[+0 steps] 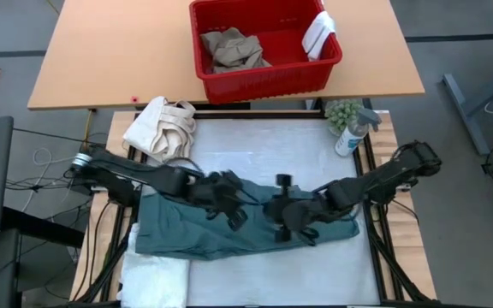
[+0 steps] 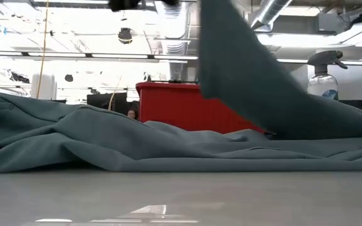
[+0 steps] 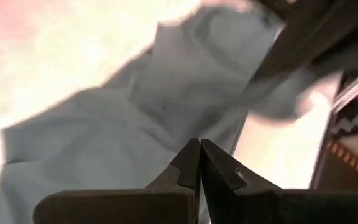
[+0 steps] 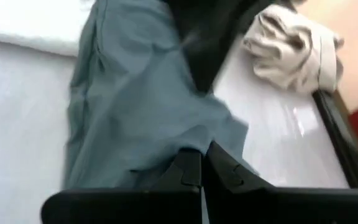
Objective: Fold Laundry from Bin
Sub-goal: Fold the blue pants
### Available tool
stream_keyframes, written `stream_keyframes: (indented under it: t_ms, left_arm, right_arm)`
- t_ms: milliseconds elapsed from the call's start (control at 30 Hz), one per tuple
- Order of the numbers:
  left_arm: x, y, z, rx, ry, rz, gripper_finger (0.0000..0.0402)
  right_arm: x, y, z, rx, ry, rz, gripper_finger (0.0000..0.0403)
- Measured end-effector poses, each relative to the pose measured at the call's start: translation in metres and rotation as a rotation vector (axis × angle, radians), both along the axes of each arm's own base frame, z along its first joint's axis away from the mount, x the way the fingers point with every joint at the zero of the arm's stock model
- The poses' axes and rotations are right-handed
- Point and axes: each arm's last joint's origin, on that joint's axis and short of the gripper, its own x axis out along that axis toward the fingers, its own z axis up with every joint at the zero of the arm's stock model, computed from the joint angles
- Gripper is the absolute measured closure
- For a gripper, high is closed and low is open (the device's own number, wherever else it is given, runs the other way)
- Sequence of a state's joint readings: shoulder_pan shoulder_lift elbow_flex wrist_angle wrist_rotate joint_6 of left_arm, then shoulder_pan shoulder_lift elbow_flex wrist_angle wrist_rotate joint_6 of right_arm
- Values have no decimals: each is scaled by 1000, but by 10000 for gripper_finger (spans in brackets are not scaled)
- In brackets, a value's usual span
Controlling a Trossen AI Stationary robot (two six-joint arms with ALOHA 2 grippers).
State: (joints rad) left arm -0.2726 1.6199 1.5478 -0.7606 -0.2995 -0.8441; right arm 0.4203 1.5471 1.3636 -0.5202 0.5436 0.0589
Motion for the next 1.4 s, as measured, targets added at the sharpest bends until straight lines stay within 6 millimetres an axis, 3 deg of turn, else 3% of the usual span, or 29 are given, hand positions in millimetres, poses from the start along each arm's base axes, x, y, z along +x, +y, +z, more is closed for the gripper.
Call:
stream_keyframes:
  t_ms: [267, 433, 567, 800, 933, 1033, 1200, 1400]
  left_arm:
    - [-59, -1, 48, 37, -117, 119, 401]
    - [-69, -4, 50, 89, -116, 149, 401]
    - [-67, -8, 45, 104, -81, 139, 402]
    - [-70, -11, 42, 88, -57, 147, 401]
    - [-74, -14, 44, 89, -61, 134, 401]
    - [-77, -17, 42, 79, -46, 140, 401]
    - [-82, -20, 39, 68, -13, 158, 401]
    - [-88, -20, 35, 63, 39, 194, 401]
  right_arm:
    - [60, -1, -28, 15, -29, 134, 379]
    - [89, 0, -58, 31, 51, 193, 371]
    - [105, 2, -66, -59, 73, 220, 380]
    - [106, -2, -21, -232, 41, 148, 379]
    - [111, -5, -6, -219, -13, 186, 378]
    - [122, -5, -17, -101, -22, 284, 373]
    - [135, -3, -58, -21, 109, 427, 345]
    - [136, -3, -66, -89, 150, 487, 262]
